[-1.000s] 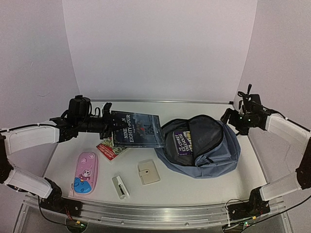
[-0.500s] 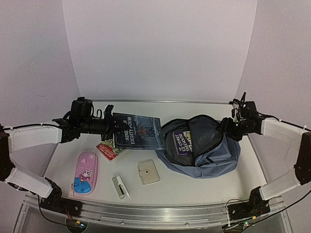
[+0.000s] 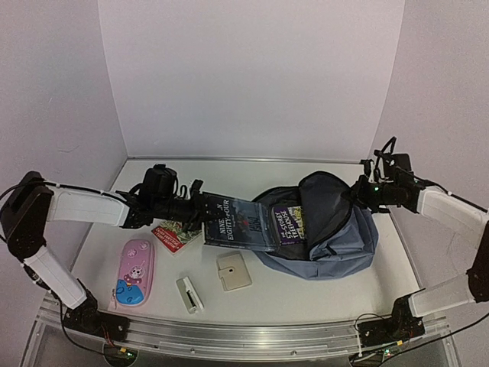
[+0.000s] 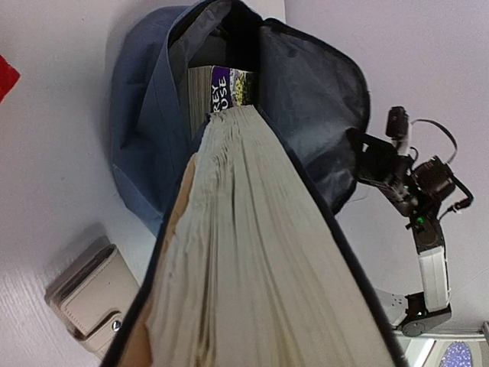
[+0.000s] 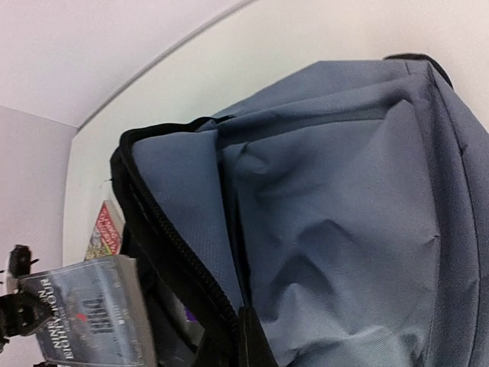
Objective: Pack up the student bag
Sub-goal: Place the book in the student bag.
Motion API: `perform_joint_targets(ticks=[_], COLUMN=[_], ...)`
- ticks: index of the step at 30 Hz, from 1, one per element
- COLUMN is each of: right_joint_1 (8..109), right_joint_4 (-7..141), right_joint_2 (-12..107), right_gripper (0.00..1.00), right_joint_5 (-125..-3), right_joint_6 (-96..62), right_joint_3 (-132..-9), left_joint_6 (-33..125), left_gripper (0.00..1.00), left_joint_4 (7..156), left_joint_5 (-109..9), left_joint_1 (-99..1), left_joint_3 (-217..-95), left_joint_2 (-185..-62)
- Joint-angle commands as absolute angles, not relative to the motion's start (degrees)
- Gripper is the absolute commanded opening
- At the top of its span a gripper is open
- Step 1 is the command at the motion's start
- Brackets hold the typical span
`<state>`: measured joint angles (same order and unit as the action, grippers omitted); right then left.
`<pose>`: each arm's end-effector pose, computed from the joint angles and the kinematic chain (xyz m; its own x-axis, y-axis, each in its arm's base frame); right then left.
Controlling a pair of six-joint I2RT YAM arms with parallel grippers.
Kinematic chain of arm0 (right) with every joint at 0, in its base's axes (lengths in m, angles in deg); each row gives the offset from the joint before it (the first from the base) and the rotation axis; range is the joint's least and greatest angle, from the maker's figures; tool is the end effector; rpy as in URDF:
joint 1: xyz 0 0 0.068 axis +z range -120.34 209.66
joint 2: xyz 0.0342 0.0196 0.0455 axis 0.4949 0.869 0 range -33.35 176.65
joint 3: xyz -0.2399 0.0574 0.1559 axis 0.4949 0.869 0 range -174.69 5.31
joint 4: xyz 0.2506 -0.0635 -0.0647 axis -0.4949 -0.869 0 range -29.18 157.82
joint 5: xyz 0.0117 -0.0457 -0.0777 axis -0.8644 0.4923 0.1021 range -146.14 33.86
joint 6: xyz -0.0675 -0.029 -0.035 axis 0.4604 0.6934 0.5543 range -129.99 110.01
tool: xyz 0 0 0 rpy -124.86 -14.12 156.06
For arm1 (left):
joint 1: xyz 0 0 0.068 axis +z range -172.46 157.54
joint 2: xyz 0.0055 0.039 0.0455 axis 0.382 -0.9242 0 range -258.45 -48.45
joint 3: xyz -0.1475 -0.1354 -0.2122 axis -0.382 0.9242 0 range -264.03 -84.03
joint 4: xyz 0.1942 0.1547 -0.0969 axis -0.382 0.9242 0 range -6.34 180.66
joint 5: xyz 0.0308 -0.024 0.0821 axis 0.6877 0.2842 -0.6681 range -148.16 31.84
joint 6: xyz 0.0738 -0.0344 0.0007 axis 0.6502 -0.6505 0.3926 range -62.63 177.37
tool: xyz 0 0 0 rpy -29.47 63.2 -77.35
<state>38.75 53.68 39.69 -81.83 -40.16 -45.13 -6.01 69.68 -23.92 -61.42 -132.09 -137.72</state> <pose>0.2931 0.0779 0.2617 -0.7546 0.3378 -0.5625 -0.1229 0.7693 0.6269 0.2565 -0.2585 0.2166 -0.9719 -0.1645 -0.1682 0.0891 0.4042 -0.9103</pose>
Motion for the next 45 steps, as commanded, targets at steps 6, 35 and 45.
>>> perform_joint_targets(ticks=[6, 35, 45], right_joint_1=[38.67, 42.04, 44.48], right_joint_4=[52.17, 55.02, 55.78], right_joint_2=[31.98, 32.49, 32.04], right_gripper=[0.00, 0.00, 0.00], right_joint_5=[-86.57, -89.92, -88.55], right_joint_6=[-41.04, -43.97, -44.78], right_joint_3=[-53.35, -51.03, -50.98], left_joint_6=[-13.87, -0.41, 5.11], left_gripper=[0.00, 0.00, 0.43], left_joint_4=[45.73, 79.14, 89.84], left_joint_5=[-19.43, -34.22, -44.34], left_joint_1=[-62.71, -74.17, -74.81], left_joint_3=[-146.86, -192.50, -190.96], left_joint_2=[-153.52, -187.89, -183.91])
